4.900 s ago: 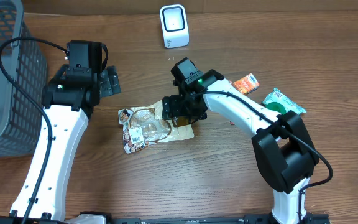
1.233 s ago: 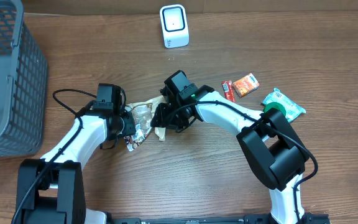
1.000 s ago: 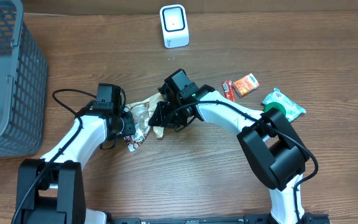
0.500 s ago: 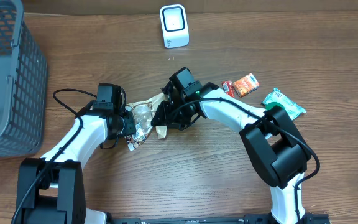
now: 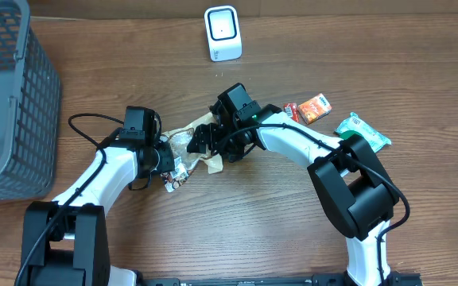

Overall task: Scan the item barcode
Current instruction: 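Hold the PanTree bag with both grippers and lift it slightly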

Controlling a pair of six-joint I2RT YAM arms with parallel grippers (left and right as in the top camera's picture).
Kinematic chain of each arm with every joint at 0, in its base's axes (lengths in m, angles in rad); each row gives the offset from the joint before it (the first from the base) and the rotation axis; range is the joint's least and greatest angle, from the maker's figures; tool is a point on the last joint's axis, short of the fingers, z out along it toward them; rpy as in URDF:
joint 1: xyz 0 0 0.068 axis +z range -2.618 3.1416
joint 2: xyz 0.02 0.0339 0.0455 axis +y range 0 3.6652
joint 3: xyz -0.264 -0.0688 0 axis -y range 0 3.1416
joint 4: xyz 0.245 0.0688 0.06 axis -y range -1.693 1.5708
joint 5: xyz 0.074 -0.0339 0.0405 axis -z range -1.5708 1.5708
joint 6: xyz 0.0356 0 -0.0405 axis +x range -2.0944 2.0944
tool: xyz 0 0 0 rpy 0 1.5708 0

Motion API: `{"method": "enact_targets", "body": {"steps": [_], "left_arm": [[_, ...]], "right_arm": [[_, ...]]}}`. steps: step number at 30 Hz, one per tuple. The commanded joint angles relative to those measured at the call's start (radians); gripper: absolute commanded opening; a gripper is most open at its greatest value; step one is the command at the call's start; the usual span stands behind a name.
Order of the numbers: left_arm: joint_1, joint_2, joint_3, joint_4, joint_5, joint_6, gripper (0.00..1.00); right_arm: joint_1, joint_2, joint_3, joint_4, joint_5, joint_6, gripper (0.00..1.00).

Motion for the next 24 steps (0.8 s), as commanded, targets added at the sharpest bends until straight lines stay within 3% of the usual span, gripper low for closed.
{"method": "enact_targets", "body": {"steps": [1,13,17,20,24], "left_arm": [[-0.009,0.039,-0.018,-0.011,-0.009,0.023,0.44],[-0.009,0.039,-0.018,-0.008,-0.009,0.023,0.44],[-0.009,0.039,-0.018,-0.008,-0.009,0.023,0.44],[-0.009,0.039,-0.018,-0.01,-0.009,0.024,0.44],[-0.009,0.039,-0.018,-0.011,-0.01,0.024,0.45]], "right_arm": [[-0.001,0.003,-0.003,0.013,0.041,0.014,0.88],[0.001,0.076,-0.003,0.125,-0.065,0.07,0.83],[0.006,0.087,-0.003,0.118,-0.076,0.069,0.65],[0.005,0.087,-0.003,0.108,-0.075,0.064,0.39],[-0.003,0.087,-0.003,0.096,-0.072,0.058,0.23]]}}
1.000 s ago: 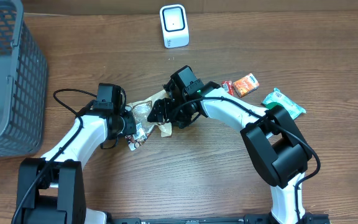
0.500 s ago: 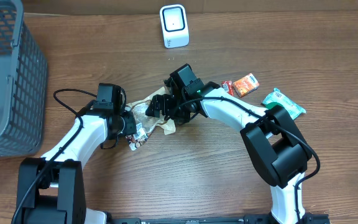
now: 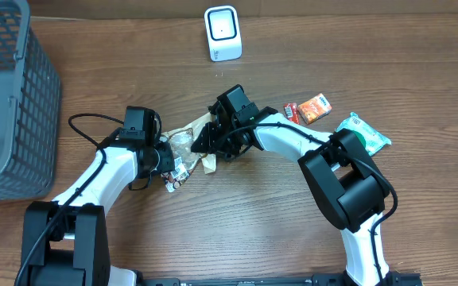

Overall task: Scan the item barcode
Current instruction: 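Hold the PanTree bag with both grippers and lift it slightly, then release the bag with the left gripper and pull the left arm back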

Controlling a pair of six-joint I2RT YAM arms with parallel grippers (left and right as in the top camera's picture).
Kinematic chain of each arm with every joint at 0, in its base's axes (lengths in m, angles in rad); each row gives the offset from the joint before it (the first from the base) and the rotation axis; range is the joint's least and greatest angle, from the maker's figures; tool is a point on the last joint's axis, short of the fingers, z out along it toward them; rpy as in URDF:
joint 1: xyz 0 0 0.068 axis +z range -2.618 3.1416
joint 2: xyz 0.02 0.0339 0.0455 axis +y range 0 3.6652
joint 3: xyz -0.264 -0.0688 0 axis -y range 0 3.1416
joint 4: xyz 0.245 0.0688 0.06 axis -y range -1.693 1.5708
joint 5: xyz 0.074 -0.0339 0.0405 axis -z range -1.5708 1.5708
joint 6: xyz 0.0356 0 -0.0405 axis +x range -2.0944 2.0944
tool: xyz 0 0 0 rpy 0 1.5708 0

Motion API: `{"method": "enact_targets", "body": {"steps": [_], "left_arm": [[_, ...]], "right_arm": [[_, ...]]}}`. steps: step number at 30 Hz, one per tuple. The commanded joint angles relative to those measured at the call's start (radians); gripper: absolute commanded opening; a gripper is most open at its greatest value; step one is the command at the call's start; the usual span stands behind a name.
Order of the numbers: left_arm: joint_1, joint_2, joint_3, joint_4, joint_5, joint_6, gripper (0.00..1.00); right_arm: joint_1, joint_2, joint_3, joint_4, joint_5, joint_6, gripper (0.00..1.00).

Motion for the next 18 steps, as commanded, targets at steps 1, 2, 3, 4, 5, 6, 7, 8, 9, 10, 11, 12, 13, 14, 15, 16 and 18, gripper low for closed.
{"method": "enact_targets", "body": {"steps": [1,2,3,4,5,6,7,8,9,10,11,12,13,14,15,16,18], "left_arm": [[-0.009,0.039,-0.018,-0.011,-0.011,0.023,0.45],[-0.009,0.039,-0.018,-0.01,-0.012,0.024,0.45],[-0.009,0.039,-0.018,-0.01,-0.012,0.024,0.45],[-0.009,0.039,-0.018,-0.01,-0.012,0.024,0.45],[-0.009,0.039,-0.018,-0.01,-0.012,0.024,0.45],[-0.009,0.039,-0.018,-0.009,-0.013,0.024,0.45],[-0.009,0.039,-0.018,-0.007,-0.02,0.023,0.45],[-0.009,0.039,-0.018,-0.006,-0.032,0.023,0.45],[-0.009,0.039,-0.018,-0.003,-0.048,0.023,0.45],[-0.009,0.039,-0.018,-0.003,-0.061,0.023,0.45],[-0.008,0.039,-0.018,-0.001,-0.074,0.023,0.45],[-0.008,0.039,-0.018,0.0,-0.084,0.023,0.45],[-0.008,0.039,-0.018,0.002,-0.089,0.023,0.45],[-0.008,0.039,-0.018,0.004,-0.09,0.023,0.46],[-0.008,0.039,-0.018,0.008,-0.09,0.023,0.46],[-0.008,0.039,-0.018,0.013,-0.09,0.024,0.46],[-0.008,0.038,-0.016,0.017,-0.091,0.035,0.44]], "right_arm": [[-0.002,0.016,-0.003,-0.018,-0.004,-0.007,0.22],[-0.005,0.016,-0.003,-0.024,-0.005,-0.007,0.21],[-0.008,0.016,-0.003,-0.036,-0.005,-0.007,0.2],[-0.011,0.016,-0.003,-0.05,-0.005,-0.007,0.2],[-0.014,0.016,-0.003,-0.067,-0.005,-0.008,0.2],[-0.017,0.016,-0.003,-0.085,-0.006,-0.007,0.18],[-0.021,0.016,-0.002,-0.098,-0.008,-0.008,0.12],[-0.025,0.016,-0.003,-0.11,-0.008,-0.016,0.09],[-0.029,0.016,-0.002,-0.119,-0.011,-0.038,0.04],[-0.033,0.016,-0.002,-0.126,-0.022,-0.069,0.04],[-0.036,0.016,-0.002,-0.131,-0.038,-0.094,0.04],[-0.042,0.016,-0.002,-0.137,-0.061,-0.117,0.04],[-0.046,0.016,-0.002,-0.14,-0.078,-0.124,0.04],[-0.049,0.016,-0.002,-0.14,-0.098,-0.135,0.04],[-0.051,0.015,-0.002,-0.14,-0.113,-0.147,0.04],[-0.052,0.013,-0.002,-0.14,-0.125,-0.167,0.04],[-0.052,0.005,-0.002,-0.144,-0.133,-0.209,0.04]]}}
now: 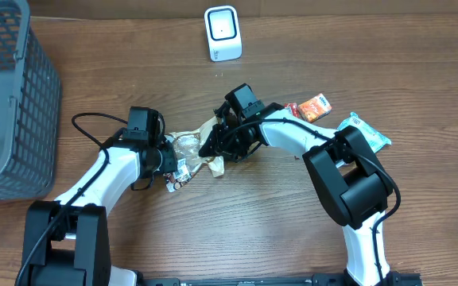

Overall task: Scan the item barcode
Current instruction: 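Release the bag with the left gripper and pull the left arm back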

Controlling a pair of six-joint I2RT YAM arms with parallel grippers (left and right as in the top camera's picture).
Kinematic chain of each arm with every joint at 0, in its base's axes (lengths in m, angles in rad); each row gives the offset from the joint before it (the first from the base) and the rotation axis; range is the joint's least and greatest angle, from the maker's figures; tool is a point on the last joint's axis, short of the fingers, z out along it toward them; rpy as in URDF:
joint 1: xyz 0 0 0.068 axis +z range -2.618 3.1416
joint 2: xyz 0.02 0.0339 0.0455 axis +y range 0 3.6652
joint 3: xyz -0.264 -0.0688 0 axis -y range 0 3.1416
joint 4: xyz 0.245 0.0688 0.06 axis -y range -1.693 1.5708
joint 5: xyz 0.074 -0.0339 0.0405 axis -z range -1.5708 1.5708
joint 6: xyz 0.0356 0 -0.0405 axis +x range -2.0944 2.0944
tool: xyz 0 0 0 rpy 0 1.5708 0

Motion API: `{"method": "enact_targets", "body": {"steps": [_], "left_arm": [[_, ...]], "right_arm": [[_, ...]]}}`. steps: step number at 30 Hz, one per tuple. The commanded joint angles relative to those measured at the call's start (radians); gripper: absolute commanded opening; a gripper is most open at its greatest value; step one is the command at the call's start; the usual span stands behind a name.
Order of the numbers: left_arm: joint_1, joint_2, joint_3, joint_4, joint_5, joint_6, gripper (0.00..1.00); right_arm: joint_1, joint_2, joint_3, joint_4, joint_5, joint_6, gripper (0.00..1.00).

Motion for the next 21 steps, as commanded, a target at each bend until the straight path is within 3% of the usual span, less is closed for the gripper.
{"method": "enact_targets", "body": {"steps": [1,8,21], "left_arm": [[0.006,0.037,-0.011,0.009,-0.086,0.04,0.45],[0.007,0.031,0.063,-0.028,-0.086,0.05,0.49],[0.008,-0.115,0.27,-0.269,-0.112,0.064,0.5]], "right_arm": [[-0.006,-0.003,-0.008,-0.024,-0.067,-0.121,0.04],[-0.025,-0.095,-0.008,-0.105,-0.098,-0.26,0.04],[-0.087,-0.262,-0.008,-0.356,-0.013,-0.399,0.04]]}}
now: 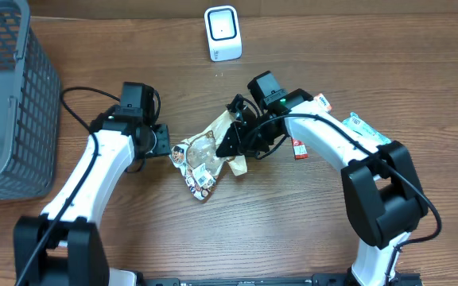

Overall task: Scan the item barcode
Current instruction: 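Release the bag with the left gripper and pull the left arm back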

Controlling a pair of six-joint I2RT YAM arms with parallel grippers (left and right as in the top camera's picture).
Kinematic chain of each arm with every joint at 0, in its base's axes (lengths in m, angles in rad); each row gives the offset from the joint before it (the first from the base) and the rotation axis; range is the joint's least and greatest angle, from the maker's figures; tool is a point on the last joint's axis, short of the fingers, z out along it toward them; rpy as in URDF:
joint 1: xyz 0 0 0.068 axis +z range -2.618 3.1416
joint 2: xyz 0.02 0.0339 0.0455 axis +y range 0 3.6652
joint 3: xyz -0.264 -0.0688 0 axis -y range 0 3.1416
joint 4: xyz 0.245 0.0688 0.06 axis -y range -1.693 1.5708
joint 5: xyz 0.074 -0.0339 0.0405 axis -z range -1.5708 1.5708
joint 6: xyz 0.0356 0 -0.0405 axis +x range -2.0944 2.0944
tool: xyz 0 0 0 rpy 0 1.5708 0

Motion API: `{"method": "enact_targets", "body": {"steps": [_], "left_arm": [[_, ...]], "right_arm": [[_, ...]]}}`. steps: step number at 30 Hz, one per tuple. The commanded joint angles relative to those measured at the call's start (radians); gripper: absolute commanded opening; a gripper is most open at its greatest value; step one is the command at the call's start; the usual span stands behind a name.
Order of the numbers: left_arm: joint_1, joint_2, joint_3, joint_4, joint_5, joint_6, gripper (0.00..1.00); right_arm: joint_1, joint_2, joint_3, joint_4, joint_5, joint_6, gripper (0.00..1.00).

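The item is a clear and tan snack packet [201, 159], lying stretched out at the table's middle with a printed label at its lower end. My right gripper [233, 145] is over the packet's right end and looks shut on its tan edge. My left gripper [168, 147] sits just off the packet's left end; its fingers are too dark and small to read. The white barcode scanner [222, 33] stands at the far edge, well behind both grippers.
A grey mesh basket [6, 87] fills the far left. A red-orange packet [297, 148] shows beside and under the right arm. Beside the right arm's elbow lies a green-white packet [370, 131]. Black cable loops off the left arm.
Both arms have shifted. The right gripper and packet are now further right and the packet lies more spread out. The left gripper has moved up and left, from over the packet to its left end.
At first both grippers were bunched over the crumpled packet at the table's middle, the left on its left part and the right on its right. They stayed close together through the two later moments. Now they stand apart with the packet stretched between them.
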Motion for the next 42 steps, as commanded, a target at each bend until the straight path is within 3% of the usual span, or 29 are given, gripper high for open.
{"method": "enact_targets", "body": {"steps": [1,5,10,12,25,42], "left_arm": [[0.008,-0.088,0.035,-0.021,-0.028,0.018,0.5],[0.008,-0.177,0.035,-0.034,-0.063,0.019,0.52],[0.008,-0.266,0.035,-0.035,-0.209,0.018,0.59],[0.008,-0.276,0.035,-0.04,-0.224,0.018,1.0],[0.007,-0.273,0.034,-0.042,-0.224,0.019,1.0],[0.007,-0.273,0.034,-0.042,-0.224,0.019,1.0]], "right_arm": [[-0.008,-0.072,-0.004,-0.049,0.041,-0.068,0.04],[-0.008,-0.114,-0.004,-0.105,0.095,-0.067,0.04],[-0.008,-0.163,-0.004,-0.148,0.103,-0.065,0.04],[-0.008,-0.181,-0.004,-0.153,0.102,-0.062,0.04],[-0.008,-0.231,-0.004,-0.161,0.222,-0.067,0.04],[-0.008,-0.231,-0.004,-0.083,0.221,-0.074,0.04]]}}
